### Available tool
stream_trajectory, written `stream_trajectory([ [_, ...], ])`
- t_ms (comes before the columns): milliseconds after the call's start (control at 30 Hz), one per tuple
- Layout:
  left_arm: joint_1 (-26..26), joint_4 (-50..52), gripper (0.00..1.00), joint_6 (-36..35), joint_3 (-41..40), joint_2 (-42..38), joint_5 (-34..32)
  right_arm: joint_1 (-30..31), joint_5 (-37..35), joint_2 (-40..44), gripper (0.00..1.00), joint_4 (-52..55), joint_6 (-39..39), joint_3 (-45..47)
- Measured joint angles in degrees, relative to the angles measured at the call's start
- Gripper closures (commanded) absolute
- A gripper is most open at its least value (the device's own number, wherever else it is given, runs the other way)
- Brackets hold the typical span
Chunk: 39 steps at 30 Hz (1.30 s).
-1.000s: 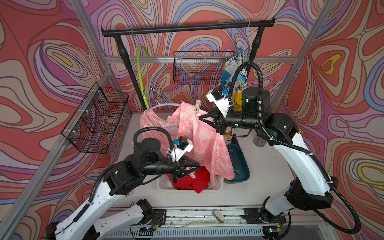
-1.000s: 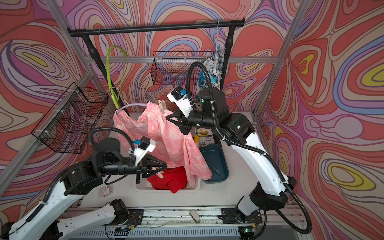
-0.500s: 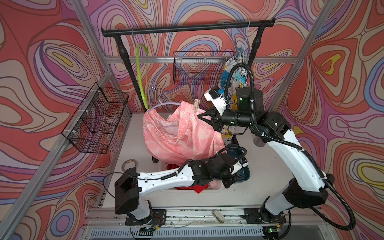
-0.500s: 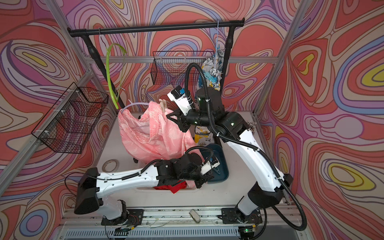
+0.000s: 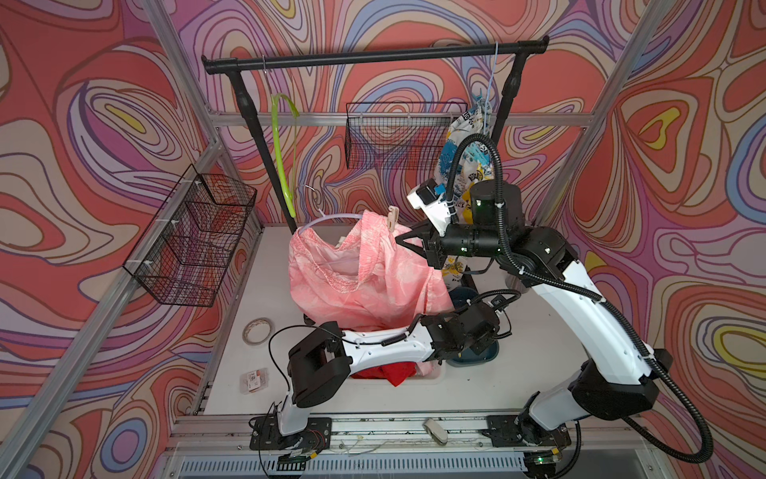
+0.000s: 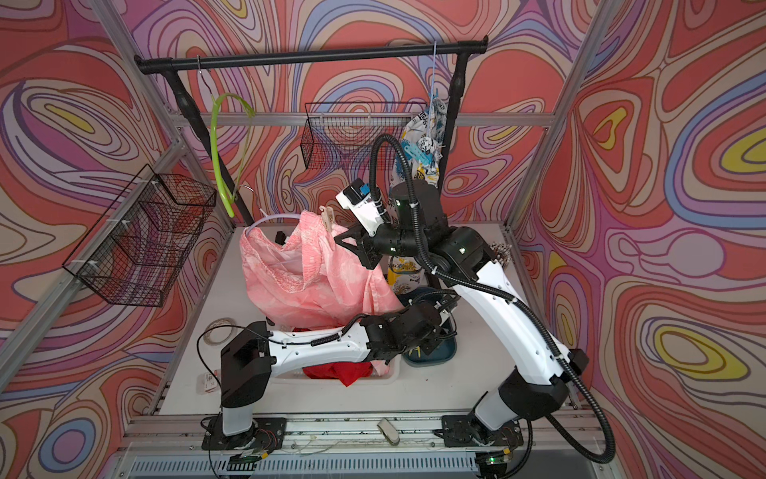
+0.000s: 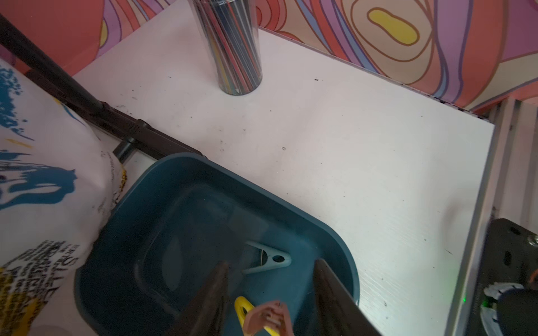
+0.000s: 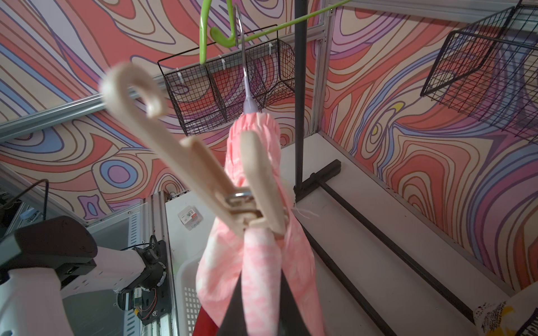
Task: Remove the clothespins securing shorts to the hanger
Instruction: Place the clothespin in the storage box.
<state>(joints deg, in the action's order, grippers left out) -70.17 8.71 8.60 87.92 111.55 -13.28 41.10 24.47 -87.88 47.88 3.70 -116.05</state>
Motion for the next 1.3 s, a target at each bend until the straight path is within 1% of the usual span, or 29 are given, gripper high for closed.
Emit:
stream_trajectory([
  [100,0.00,1.38,0.42,0.00,1.09,-0.02,-2.19,0.00,0.37,0.83,1.00,-0.46,0.09,0.31],
  [200,0.00,2.23,0.44,0.00,0.94,-0.66,-2.27,0.00,0.44,1.40,1.00,-0.83,0.28,0.57],
  [267,0.00,2.51,0.46,-0.33,-0.31,-2.40,-0.61,0.00,0.26,1.57,1.00,-0.72,0.55,0.68],
  [367,-0.04,5.88,0.48,-2.38,-2.05,-7.56,4.57,0.00,-0.66,1.68,1.00,-0.48,1.22,0.70],
  [433,-0.55,8.94,0.49,-4.66,-3.23,-13.16,7.48,0.00,-1.29,2.14,1.00,-0.07,1.62,1.07],
  [500,-1.57,11.78,0.51,-6.54,-4.83,-19.71,8.85,0.00,-1.95,3.10,1.00,0.48,2.01,1.92],
  [567,-2.62,14.71,0.52,-7.67,-6.75,-27.10,9.38,0.00,-2.58,4.48,1.00,1.22,2.45,2.80],
  [633,-3.13,17.75,0.53,-8.37,-8.70,-35.10,8.20,0.00,-3.10,6.16,1.00,2.43,2.80,3.32],
  [700,-2.99,21.24,0.54,-8.44,-9.57,-42.23,4.26,0.00,-3.43,7.72,1.00,3.37,2.95,3.61],
  [800,-2.91,26.34,0.54,-8.41,-9.66,-50.56,-4.81,0.00,-3.74,10.23,1.00,4.26,3.08,3.65],
  [933,-2.91,31.08,0.54,-9.16,-10.69,-58.62,-18.25,-0.04,-3.96,13.42,1.00,4.98,3.06,4.22],
  [1000,-2.91,31.78,0.54,-11.19,-11.93,-62.07,-24.41,-0.04,-3.98,14.43,1.00,5.57,3.04,4.33],
  [1100,-2.91,28.87,0.54,-17.27,-14.69,-67.04,-32.98,-0.04,-3.91,14.91,1.00,6.05,2.82,4.33],
  [1200,-2.84,20.24,0.52,-27.04,-18.58,-70.58,-38.80,-0.04,-3.61,14.91,1.00,6.67,2.84,4.63],
  [1267,-1.70,15.80,0.50,-32.68,-19.82,-71.01,-39.80,-0.04,-3.04,14.88,1.00,7.43,2.86,4.76],
  [1300,-0.07,15.17,0.50,-34.27,-19.43,-70.44,-39.39,-0.04,-2.69,14.86,1.00,7.78,2.89,4.76],
])
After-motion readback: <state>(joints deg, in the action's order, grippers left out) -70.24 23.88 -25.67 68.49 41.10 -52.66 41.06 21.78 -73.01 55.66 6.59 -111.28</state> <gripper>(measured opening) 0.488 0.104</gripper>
